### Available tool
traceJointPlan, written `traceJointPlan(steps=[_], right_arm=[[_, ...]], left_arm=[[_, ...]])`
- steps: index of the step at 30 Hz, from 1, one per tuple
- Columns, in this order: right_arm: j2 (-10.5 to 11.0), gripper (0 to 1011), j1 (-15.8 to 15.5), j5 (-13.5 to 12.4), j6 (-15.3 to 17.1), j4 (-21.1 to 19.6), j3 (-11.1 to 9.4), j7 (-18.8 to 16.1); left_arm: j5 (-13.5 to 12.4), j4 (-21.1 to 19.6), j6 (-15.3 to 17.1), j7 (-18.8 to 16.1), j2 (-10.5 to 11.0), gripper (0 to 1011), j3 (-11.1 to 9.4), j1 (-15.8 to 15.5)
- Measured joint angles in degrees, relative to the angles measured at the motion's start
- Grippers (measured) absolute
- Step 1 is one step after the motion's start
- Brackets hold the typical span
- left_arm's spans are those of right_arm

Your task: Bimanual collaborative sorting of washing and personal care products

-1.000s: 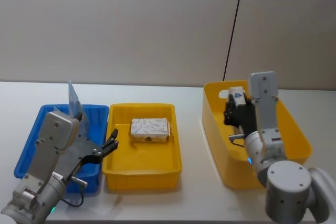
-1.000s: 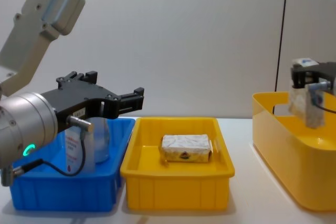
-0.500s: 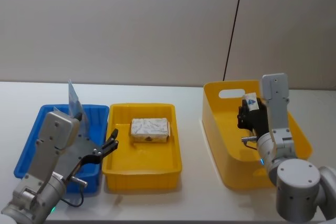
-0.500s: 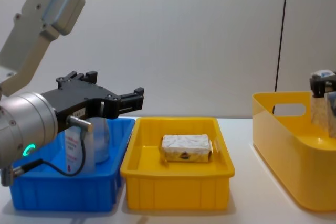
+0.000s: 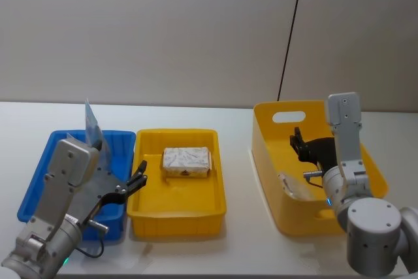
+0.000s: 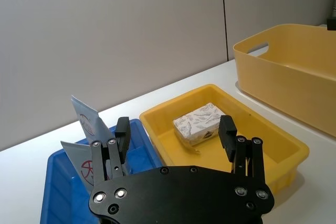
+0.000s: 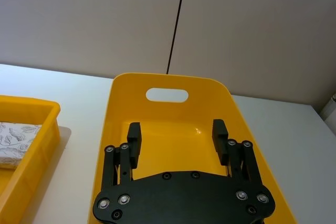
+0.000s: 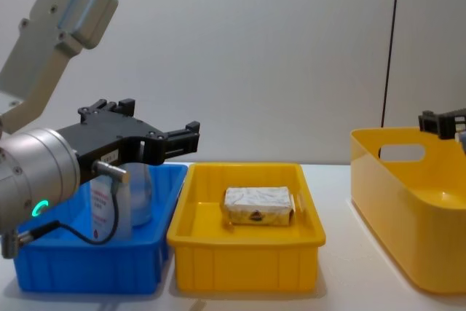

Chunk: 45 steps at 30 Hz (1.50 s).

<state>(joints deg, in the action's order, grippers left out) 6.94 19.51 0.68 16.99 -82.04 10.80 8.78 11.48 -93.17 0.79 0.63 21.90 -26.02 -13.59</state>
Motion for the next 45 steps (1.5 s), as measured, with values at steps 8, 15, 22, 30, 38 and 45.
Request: traceJointPlan(steps=[8,15,22,30,38,45], right_arm=[[0.2,1003,-0.8,0.0,-1.0,-1.3,-0.1,-1.5],[0.4,1004,-1.7,-0.6,-2.5,-2.9,0.3,-3.7],[0.4,1004,-2.7,-1.3,-3.9,-4.8,0.8,-5.8],[0.4,1004,-3.3,-1.6,-4.7,-5.9,1.0,-7.0],[0.4,1004,-3.6,-1.8,-5.1,-6.4,1.2,-7.5],[0.4,1004,-3.8,-1.8,-5.2,-6.7,1.3,-7.8]], left_arm=[[0.0,0.0,0.0,0.0,0.0,1001,0.0,0.0],[0.0,0.0,0.0,0.0,0.0,1001,0.0,0.0],[0.0,0.0,0.0,0.0,0.0,1001,0.0,0.0],[-1.0,-0.4,1.2,-1.2,-0.2,1002,0.3,0.3],[-1.7,-0.8,4.2,-3.6,-1.0,1001,1.2,0.8],[-1.7,0.1,7.5,-5.4,-2.2,1001,2.4,0.8]])
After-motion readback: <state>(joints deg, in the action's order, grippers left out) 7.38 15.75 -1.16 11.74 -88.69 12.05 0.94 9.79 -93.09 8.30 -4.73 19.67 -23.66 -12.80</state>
